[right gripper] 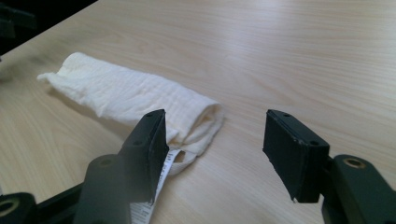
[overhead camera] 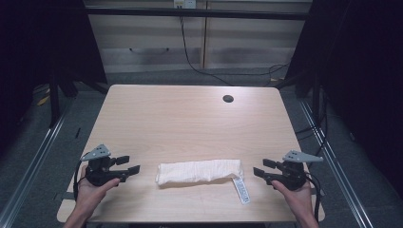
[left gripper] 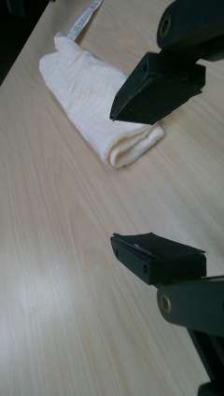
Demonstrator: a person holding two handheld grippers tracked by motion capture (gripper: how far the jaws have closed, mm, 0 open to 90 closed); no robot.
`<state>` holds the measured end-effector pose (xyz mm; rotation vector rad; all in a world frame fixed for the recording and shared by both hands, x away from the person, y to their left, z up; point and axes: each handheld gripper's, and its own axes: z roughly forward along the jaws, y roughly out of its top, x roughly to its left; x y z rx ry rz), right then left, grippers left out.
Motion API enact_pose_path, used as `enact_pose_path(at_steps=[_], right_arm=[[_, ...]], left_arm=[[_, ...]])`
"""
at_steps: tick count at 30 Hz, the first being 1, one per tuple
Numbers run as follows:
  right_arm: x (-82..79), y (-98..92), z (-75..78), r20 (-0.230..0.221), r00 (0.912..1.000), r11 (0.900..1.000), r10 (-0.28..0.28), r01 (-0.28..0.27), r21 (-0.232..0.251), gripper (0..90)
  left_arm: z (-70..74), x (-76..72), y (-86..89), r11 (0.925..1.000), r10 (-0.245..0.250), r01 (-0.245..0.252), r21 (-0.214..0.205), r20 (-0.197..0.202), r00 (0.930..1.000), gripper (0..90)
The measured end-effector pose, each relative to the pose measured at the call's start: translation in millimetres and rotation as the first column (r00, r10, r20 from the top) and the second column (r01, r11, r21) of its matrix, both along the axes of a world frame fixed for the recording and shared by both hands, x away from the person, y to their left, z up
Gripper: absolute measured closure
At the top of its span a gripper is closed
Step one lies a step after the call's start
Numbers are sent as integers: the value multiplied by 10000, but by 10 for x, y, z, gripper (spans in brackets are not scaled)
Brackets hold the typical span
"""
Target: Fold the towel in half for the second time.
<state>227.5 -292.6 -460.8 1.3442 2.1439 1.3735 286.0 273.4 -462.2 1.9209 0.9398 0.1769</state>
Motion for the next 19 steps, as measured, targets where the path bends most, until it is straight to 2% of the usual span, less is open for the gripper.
enact_pose_path(at_steps=[1,4,5,6,8,9,10,11,12,13,14,15,16,18,19], right_arm=[[-11,-36,-8,15,9999,9999,-163,163,57,385],[-31,-157,-31,56,9967,9966,-814,814,102,357],[-31,-157,-31,56,9967,9966,-814,814,102,357],[-36,-187,-62,114,9944,9945,-1050,1049,74,350],[-40,-193,-108,77,9922,9916,-1243,1245,-359,337],[-40,-201,-132,-13,9915,9904,-1299,1297,-475,329],[-40,-201,-132,-13,9915,9904,-1299,1297,-475,329],[-50,-234,-175,-98,9891,9878,-1470,1462,-539,319],[-53,-249,-193,-152,9880,9866,-1537,1526,-572,311],[-53,-260,-213,-168,9866,9848,-1624,1610,-654,299],[-51,-264,-230,-251,9839,9820,-1768,1746,-725,288],[-42,-269,-247,-278,9840,9817,-1761,1734,-785,288],[-33,-268,-260,-285,9843,9814,-1742,1712,-874,287],[-16,-245,-281,-336,9824,9765,-1835,1783,-1212,270],[-16,-245,-281,-336,9824,9765,-1835,1783,-1212,270]], left_arm=[[-13,-5,20,10000,11,-11,58,-22,10000,325],[-100,-5,67,9996,-283,283,-24,-229,9993,190],[-100,-5,67,9996,-283,283,-24,-229,9993,177],[-109,-13,98,9997,138,-136,217,-77,9999,181],[-129,-10,170,9982,593,-594,94,32,9982,179],[-152,-9,216,9962,867,-867,-46,22,9962,173],[-152,-9,216,9962,867,-867,-46,22,9962,166],[-196,-3,286,9935,1135,-1135,-9,-43,9935,168],[-225,-3,319,9927,1204,-1204,-53,-28,9927,167],[-255,9,348,9917,1284,-1283,62,-149,9916,166],[-281,16,360,9878,1554,-1553,81,-258,9875,167],[-295,15,372,9864,1641,-1637,155,-307,9860,171],[-305,11,372,9877,1562,-1560,84,-309,9872,175],[-313,-7,360,9897,1411,-1404,272,-277,9896,174],[-313,-7,360,9897,1411,-1404,272,-277,9896,174]])
